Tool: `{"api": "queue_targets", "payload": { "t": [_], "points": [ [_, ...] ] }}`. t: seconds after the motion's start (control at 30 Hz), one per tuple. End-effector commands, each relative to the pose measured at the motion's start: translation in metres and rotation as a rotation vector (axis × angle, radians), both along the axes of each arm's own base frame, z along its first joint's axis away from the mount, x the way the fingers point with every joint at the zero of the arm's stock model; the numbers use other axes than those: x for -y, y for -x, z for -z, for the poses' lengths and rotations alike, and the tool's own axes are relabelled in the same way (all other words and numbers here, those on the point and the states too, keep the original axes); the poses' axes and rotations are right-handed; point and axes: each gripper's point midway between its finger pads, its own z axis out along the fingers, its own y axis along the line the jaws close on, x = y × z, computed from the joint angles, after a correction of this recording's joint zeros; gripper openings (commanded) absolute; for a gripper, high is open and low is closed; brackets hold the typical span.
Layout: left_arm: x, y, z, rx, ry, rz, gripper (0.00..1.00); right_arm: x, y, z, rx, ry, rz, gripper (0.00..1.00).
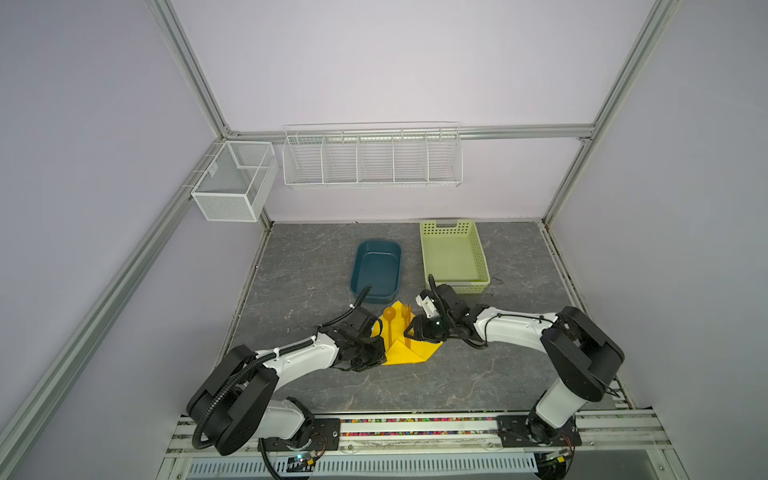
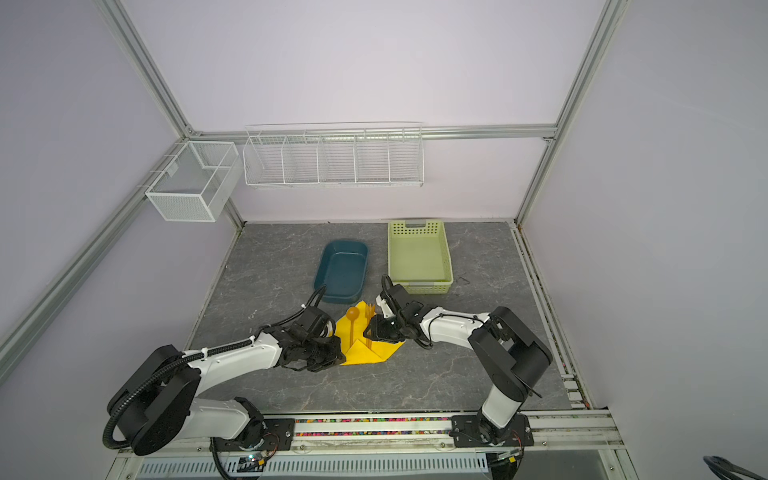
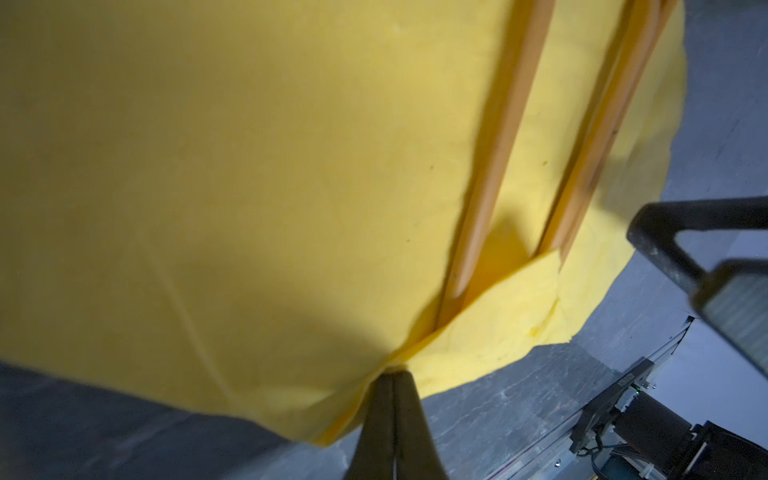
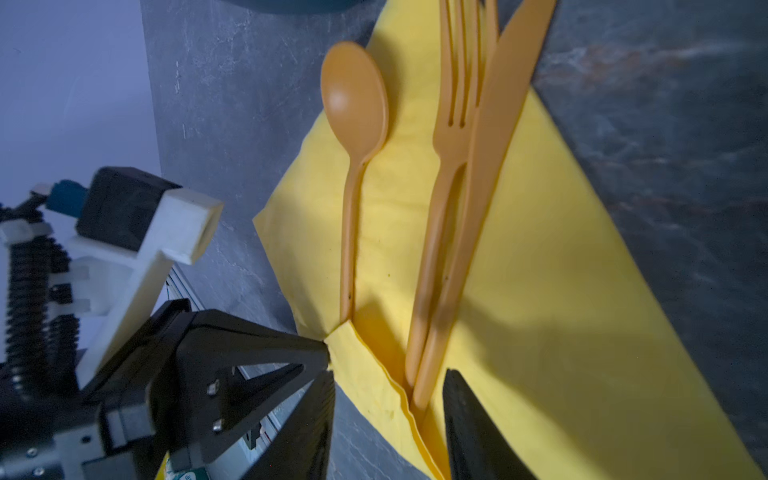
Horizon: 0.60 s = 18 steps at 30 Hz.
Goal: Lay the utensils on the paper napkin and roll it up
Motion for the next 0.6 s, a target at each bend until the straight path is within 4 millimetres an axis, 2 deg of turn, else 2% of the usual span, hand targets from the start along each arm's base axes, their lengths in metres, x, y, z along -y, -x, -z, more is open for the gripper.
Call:
{"api": "queue_targets", "payload": {
  "t": [0.0,0.03,0.07,0.57],
  "points": [
    [-0.013,0.004,0.008,-0.002,-0.07,-0.007,0.01,-0.003,-0.005,0.007,-0.044,-0.022,0.016,0.46],
    [-0.012,0.003,0.008,0.0,-0.07,-0.007,0.01,-0.009,-0.013,0.0,-0.031,-0.043,0.02,0.47],
    [-0.013,0.004,0.008,-0.002,-0.071,-0.008,0.01,-0.01,-0.014,0.001,-0.037,-0.049,0.022,0.46],
    [-0.014,0.005,0.008,-0.004,-0.073,-0.007,0.01,-0.026,-0.018,0.012,-0.081,-0.12,0.003,0.41]
  ]
}}
